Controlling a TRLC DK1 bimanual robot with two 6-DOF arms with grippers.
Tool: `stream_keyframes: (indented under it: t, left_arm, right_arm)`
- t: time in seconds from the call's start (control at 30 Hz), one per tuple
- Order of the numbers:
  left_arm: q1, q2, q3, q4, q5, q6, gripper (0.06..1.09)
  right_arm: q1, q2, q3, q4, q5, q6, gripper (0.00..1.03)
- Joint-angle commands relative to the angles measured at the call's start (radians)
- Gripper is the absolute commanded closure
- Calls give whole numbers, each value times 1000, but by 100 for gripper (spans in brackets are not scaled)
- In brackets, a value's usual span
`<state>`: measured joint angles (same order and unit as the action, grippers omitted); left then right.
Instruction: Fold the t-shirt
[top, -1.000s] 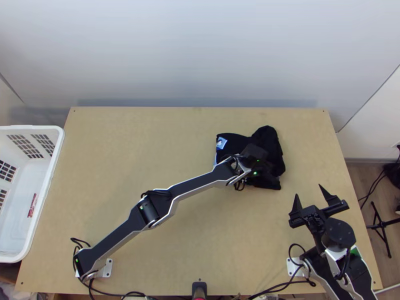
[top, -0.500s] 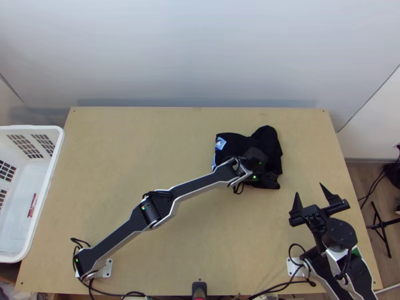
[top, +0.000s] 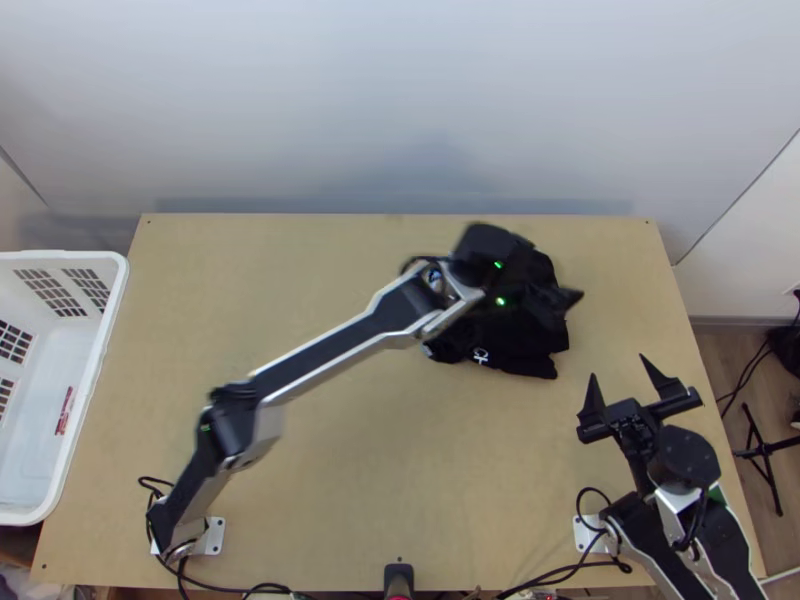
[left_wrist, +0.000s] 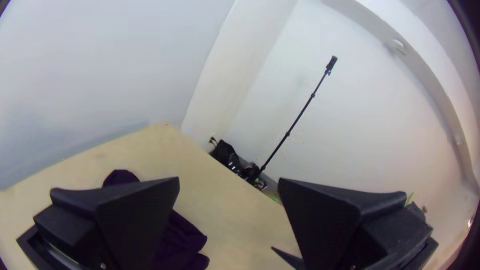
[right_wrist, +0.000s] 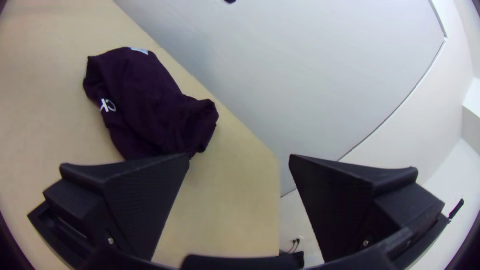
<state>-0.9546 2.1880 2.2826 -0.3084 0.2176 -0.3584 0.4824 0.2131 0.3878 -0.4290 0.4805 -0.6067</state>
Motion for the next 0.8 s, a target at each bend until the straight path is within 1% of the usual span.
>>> stream_keyframes:
  t: [0.0,0.07,0.1,0.13,0.17,0.2,0.23,0.27,0.37,0.47,0.57,0.67,0.77]
  left_arm:
    - [51,-211,-112,-107,-15,85,12]
    - [86,-257,-150,-184,-26,131,12]
    - [109,-280,-175,-212,-30,151,12]
    - [129,-309,-206,-232,-46,177,12]
    - [146,-338,-238,-255,-57,216,12]
    - [165,-364,-267,-274,-80,248,12]
    - [178,-387,-288,-297,-106,276,12]
    - [197,-409,-310,-314,-119,289,12]
    - [263,-482,-365,-336,-138,291,12]
    - [313,-570,-436,-336,-150,297,12]
    - [359,-649,-509,-336,-156,302,12]
    - [396,-721,-589,-334,-178,312,12]
    - [439,-786,-652,-319,-179,323,12]
  right_arm:
    - [-107,235,126,-50,-169,240,11]
    - [-240,347,187,-85,-361,366,11]
    - [-300,402,212,-91,-451,415,10]
    - [-355,460,238,-99,-523,464,8]
    - [-398,516,263,-114,-586,501,7]
    - [-439,577,280,-125,-655,522,7]
    - [-472,628,296,-128,-694,541,7]
    - [-496,678,315,-137,-727,553,5]
    - [-539,804,365,-146,-824,602,4]
    - [-559,922,401,-146,-892,656,4]
    - [-561,1042,415,-137,-936,693,5]
    - [-533,1151,433,-119,-976,736,5]
    - [-492,1240,441,-68,-981,759,5]
